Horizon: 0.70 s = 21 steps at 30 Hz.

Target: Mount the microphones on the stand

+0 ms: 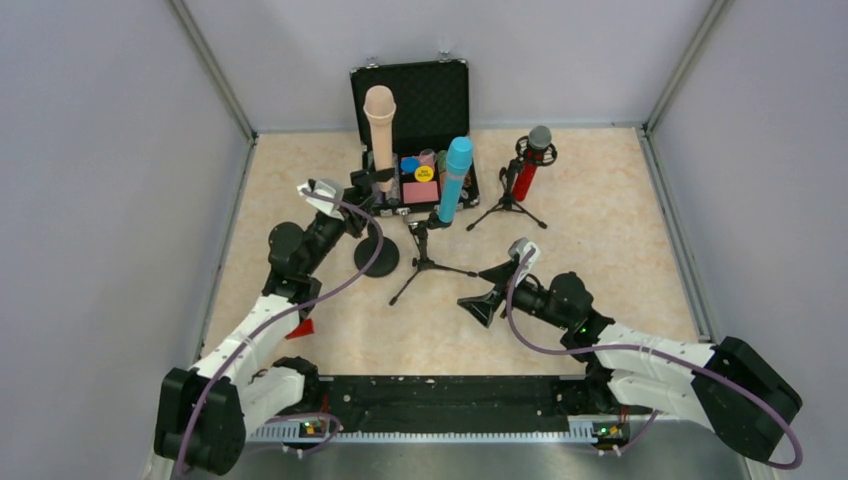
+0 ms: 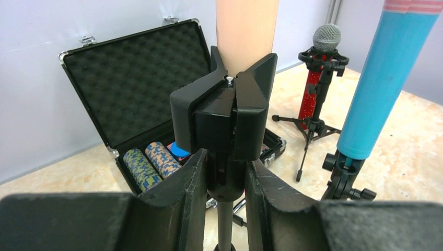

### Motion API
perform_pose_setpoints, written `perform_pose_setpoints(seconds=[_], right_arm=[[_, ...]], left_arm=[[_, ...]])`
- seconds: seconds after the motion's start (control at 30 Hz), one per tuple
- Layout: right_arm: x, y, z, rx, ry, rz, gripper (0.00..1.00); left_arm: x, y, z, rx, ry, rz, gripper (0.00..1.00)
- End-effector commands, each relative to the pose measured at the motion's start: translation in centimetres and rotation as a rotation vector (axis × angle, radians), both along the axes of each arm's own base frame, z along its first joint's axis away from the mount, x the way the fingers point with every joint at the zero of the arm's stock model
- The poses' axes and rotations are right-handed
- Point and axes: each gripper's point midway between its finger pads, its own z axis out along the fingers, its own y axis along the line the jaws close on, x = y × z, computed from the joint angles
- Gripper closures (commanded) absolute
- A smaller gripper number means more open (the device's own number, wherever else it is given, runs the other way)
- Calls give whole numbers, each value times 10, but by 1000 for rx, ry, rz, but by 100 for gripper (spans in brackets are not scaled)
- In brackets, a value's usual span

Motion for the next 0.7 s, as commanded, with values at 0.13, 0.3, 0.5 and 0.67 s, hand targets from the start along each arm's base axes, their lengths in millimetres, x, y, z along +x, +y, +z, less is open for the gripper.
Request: perform_pose_setpoints(seconds=[0.13, 0.3, 0.5, 0.67], right_arm=[[3, -4, 10, 35, -28, -18, 6], [3, -3, 10, 35, -28, -15, 5], [3, -1, 9, 34, -22, -7, 5], [3, -1, 11, 36, -23, -9, 5]], left_arm=[[-7, 12, 39, -38, -216, 54, 100], [-5, 23, 23, -66, -176, 115, 95], [-1, 29, 14, -76, -135, 148, 15], [-3, 30, 13, -78, -129, 154, 3]])
